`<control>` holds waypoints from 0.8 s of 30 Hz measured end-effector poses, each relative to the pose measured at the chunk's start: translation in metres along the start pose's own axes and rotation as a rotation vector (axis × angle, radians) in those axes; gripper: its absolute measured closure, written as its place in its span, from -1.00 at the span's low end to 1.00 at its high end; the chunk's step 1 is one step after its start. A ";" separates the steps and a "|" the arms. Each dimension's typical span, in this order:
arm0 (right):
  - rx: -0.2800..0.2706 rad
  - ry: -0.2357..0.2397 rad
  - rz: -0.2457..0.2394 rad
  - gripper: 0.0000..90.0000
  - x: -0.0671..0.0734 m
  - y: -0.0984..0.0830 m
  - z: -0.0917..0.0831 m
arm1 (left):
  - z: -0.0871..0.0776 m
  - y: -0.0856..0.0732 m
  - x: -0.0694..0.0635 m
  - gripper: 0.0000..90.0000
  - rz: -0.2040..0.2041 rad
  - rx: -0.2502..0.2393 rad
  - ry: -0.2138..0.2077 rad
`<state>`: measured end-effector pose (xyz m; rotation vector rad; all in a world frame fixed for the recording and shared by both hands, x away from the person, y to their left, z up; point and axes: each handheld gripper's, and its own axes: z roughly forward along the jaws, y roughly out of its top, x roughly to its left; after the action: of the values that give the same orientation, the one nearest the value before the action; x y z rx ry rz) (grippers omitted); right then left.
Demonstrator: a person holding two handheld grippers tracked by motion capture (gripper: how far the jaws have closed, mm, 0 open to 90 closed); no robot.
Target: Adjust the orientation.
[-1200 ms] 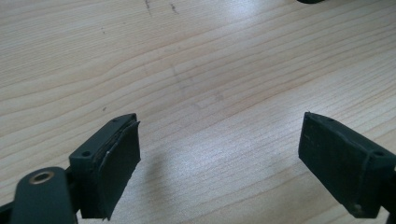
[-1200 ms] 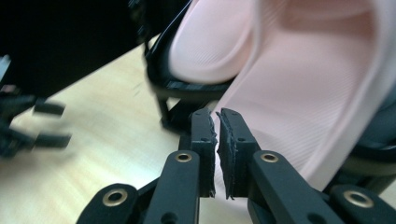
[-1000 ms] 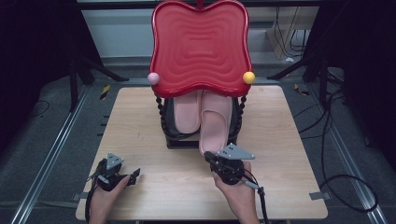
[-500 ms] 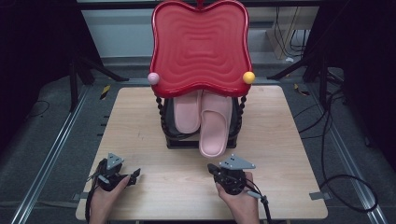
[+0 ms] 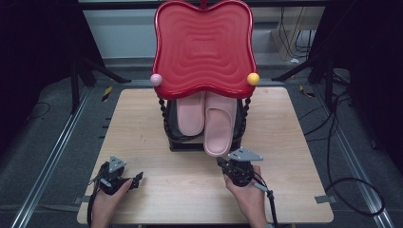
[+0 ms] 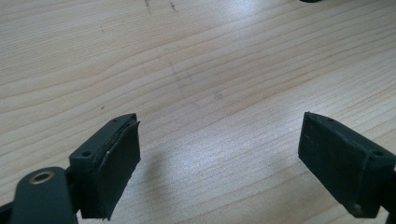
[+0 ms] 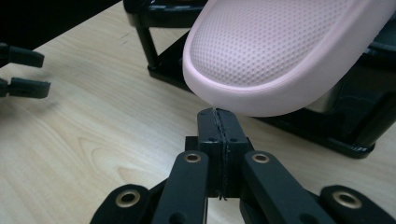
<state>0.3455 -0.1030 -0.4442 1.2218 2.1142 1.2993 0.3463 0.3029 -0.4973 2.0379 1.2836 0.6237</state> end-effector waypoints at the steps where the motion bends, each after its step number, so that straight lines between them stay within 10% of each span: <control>1: -0.002 0.000 0.003 1.00 -0.002 0.002 0.001 | 0.000 0.000 -0.001 -0.72 0.002 0.001 -0.002; 24: -0.051 -0.028 0.058 0.99 -0.028 0.034 0.007 | 0.002 0.000 -0.002 -0.72 0.005 0.004 -0.006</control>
<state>0.3818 -0.1153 -0.4221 1.2820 2.0279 1.3441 0.3462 0.3003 -0.4989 2.0459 1.2777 0.6172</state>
